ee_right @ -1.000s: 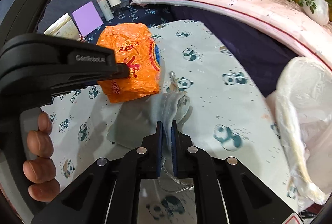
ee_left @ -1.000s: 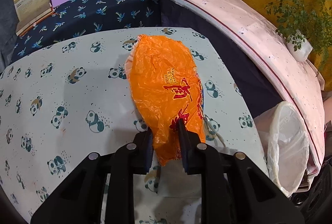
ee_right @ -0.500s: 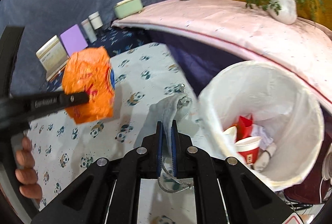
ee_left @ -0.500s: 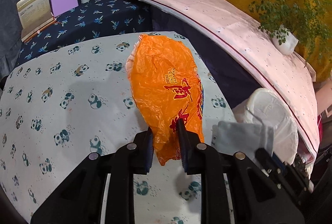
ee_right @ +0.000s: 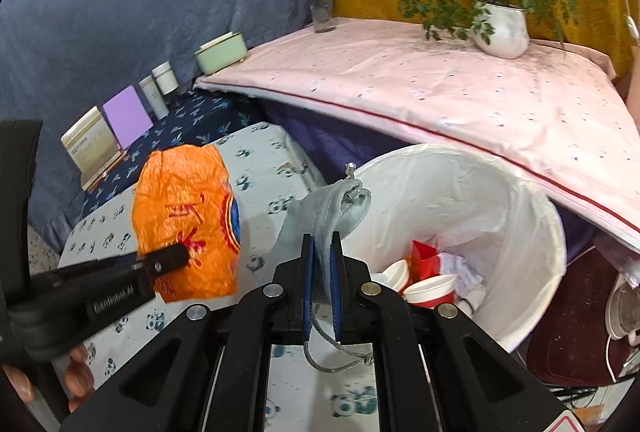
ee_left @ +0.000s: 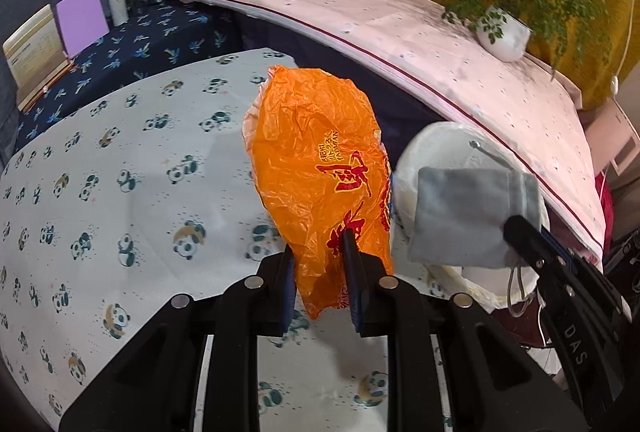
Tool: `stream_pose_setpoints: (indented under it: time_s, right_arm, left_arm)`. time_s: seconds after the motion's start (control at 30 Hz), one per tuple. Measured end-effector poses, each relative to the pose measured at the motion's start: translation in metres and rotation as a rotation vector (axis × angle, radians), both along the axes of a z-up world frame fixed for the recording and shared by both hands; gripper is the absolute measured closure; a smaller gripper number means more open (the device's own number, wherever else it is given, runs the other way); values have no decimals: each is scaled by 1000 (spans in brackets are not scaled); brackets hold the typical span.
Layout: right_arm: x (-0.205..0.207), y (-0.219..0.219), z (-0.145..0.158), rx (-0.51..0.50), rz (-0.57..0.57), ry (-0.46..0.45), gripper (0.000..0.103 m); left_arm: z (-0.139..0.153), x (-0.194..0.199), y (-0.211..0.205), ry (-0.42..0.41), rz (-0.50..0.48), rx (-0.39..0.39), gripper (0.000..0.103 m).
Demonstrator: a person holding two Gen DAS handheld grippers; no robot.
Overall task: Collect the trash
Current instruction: 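Lift and carry the orange bag and grey pouch over the bin with both grippers, then open both grippers to drop the orange bag and grey pouch into the bin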
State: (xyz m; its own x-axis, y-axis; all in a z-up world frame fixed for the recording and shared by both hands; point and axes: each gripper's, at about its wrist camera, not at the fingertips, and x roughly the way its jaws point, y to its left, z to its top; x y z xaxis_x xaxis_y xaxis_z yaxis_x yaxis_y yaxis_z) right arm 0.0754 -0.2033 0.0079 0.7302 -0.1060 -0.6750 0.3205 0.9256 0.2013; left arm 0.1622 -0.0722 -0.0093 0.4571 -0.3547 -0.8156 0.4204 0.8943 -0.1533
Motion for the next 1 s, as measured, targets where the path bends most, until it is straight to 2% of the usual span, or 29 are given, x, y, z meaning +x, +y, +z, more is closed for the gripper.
stream_pose_setpoints:
  time_s: [0.57,1.0]
  right_arm:
    - [-32,-57,2,-8,-121,-11,95]
    - [-48,-101,8,-8,-202,-38,95]
  left_arm:
    - [-7,-23,-59,22,-119,12,83]
    - [-1,-28,-109,-13,-220,18,80]
